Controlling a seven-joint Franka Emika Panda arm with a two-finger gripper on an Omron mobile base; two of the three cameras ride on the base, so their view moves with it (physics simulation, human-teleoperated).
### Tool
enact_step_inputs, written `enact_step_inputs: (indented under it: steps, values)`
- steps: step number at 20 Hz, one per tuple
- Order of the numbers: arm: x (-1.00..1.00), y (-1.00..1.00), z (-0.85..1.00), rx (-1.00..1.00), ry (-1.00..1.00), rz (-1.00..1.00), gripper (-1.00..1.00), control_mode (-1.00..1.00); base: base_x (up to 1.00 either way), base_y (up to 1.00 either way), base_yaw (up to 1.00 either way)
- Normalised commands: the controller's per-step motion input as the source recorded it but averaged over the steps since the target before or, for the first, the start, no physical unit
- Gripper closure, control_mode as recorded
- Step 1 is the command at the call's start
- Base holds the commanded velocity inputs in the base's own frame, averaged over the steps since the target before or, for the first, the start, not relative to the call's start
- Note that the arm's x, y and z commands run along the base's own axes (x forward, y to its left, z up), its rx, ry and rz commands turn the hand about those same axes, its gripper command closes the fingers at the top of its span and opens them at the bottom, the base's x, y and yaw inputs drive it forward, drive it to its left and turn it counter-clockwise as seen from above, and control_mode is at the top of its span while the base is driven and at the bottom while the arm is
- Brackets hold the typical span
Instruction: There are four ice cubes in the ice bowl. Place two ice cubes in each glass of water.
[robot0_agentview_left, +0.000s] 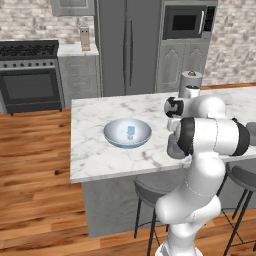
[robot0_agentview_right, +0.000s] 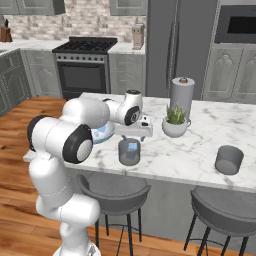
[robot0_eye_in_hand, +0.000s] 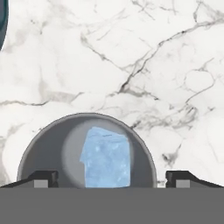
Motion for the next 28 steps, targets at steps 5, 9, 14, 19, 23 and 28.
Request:
enact_step_inputs:
  steps: [5, 9, 14, 19, 23, 28]
  values:
    - [-0.42, 0.62, 0.41, 0.03, 0.01, 0.00, -1.00, -1.00, 0.00, 0.00, 0.00]
    - [-0.21, 1.00, 0.05, 0.00, 0.00, 0.00, -1.00, -1.00, 0.00, 0.00, 0.00]
    - [-0.22, 1.00, 0.02, -0.01, 0.03, 0.06, -1.00, -1.00, 0.00, 0.00, 0.00]
    - [0.00, 0.94, 0.14, 0.00, 0.11, 0.01, -1.00, -1.00, 0.00, 0.00, 0.00]
    - [0.00, 0.86, 0.28, 0.00, 0.17, 0.00, -1.00, -1.00, 0.00, 0.00, 0.00]
    - [0.00, 0.62, 0.18, -0.01, 0.13, 0.06, -1.00, -1.00, 0.00, 0.00, 0.00]
